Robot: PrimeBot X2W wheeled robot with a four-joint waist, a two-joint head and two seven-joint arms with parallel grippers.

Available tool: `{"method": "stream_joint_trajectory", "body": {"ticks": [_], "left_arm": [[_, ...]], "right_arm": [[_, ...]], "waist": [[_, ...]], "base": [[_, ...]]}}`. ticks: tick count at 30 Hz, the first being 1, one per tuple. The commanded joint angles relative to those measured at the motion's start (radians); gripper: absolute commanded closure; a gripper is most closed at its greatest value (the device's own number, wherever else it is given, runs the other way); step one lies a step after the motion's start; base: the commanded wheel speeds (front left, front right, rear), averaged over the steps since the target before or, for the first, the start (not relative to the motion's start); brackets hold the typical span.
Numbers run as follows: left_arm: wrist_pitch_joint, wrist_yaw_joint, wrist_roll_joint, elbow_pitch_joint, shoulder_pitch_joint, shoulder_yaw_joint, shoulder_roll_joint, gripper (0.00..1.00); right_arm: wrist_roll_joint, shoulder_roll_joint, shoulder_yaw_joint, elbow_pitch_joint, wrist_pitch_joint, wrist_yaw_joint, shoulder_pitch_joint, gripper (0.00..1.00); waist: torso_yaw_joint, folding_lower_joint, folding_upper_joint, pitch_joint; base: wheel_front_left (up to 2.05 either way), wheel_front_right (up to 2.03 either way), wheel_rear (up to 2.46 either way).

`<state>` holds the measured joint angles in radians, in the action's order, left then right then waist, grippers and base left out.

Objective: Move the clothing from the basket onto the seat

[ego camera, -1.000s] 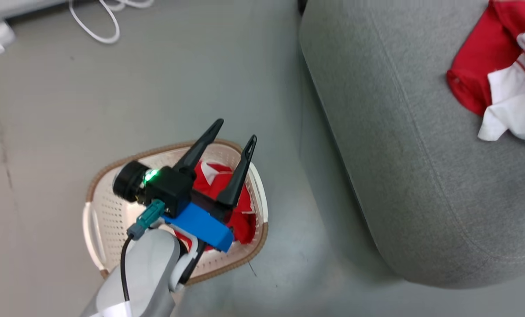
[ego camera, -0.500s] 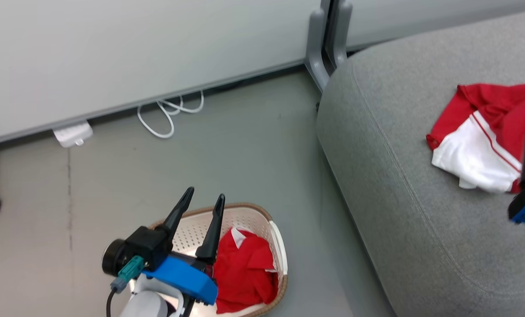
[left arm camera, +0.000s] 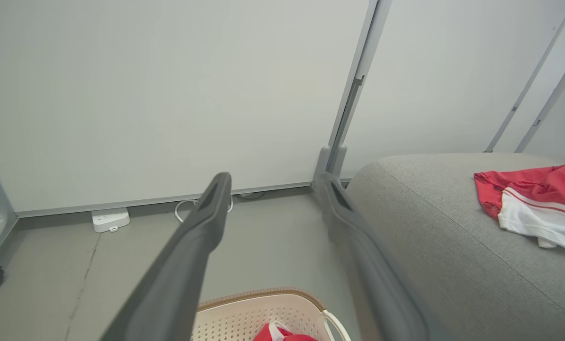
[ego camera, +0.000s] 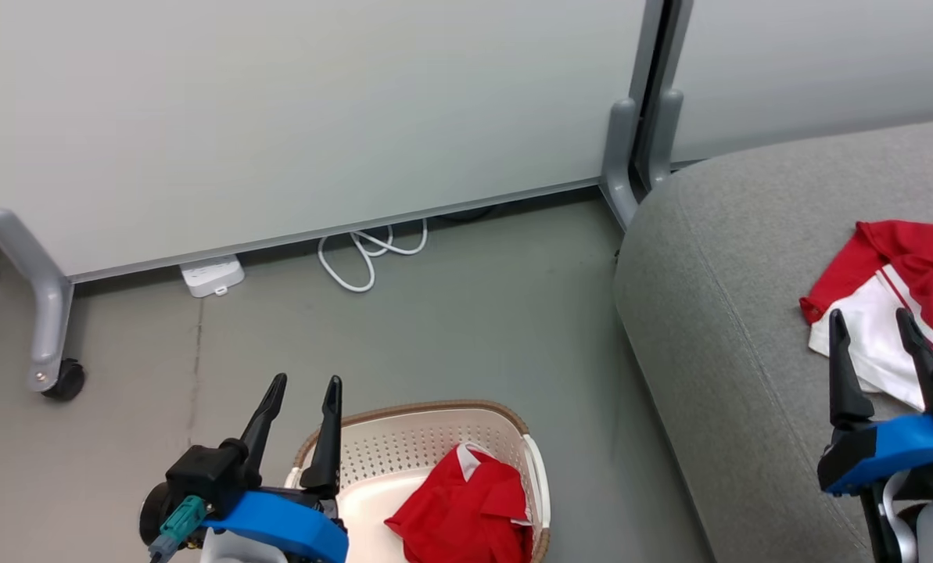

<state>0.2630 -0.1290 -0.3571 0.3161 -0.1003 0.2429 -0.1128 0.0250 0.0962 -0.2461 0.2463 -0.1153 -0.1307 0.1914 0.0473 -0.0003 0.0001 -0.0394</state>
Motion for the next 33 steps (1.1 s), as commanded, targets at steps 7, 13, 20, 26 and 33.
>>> {"method": "stream_joint_trajectory", "body": {"ticks": [7, 13, 20, 26, 33], "left_arm": [[0.003, -0.002, 0.016, -0.001, 0.036, -0.04, -0.001, 0.0], [0.003, -0.002, 0.018, 0.013, 0.051, -0.07, -0.003, 0.0], [0.003, -0.002, 0.02, 0.031, 0.042, -0.089, -0.008, 0.0], [0.003, -0.002, 0.021, 0.04, 0.031, -0.091, -0.011, 0.0], [0.003, -0.002, 0.024, 0.036, 0.036, -0.096, -0.006, 0.0]], "right_arm": [[-0.015, -0.036, 0.046, -0.101, 0.016, 0.0, -0.115, 0.0], [-0.024, -0.045, 0.087, -0.152, 0.028, 0.0, -0.169, 0.0], [-0.064, -0.046, 0.123, -0.174, 0.03, 0.0, -0.191, 0.0], [-0.053, -0.046, 0.14, -0.189, 0.039, 0.0, -0.192, 0.0], [-0.062, -0.046, 0.146, -0.198, 0.046, 0.0, -0.195, 0.0]], "waist": [[-0.061, 0.0003, -0.0001, 0.039], [-0.093, 0.0003, -0.0001, 0.053], [-0.12, 0.0003, -0.0001, 0.057], [-0.131, 0.0003, -0.0001, 0.055], [-0.129, 0.0003, -0.0001, 0.049]], "base": [[0.0, 0.0, 0.0], [0.0, 0.0, 0.0], [0.0, 0.0, 0.0], [0.0, 0.0, 0.0], [0.0, 0.0, 0.0]]}}
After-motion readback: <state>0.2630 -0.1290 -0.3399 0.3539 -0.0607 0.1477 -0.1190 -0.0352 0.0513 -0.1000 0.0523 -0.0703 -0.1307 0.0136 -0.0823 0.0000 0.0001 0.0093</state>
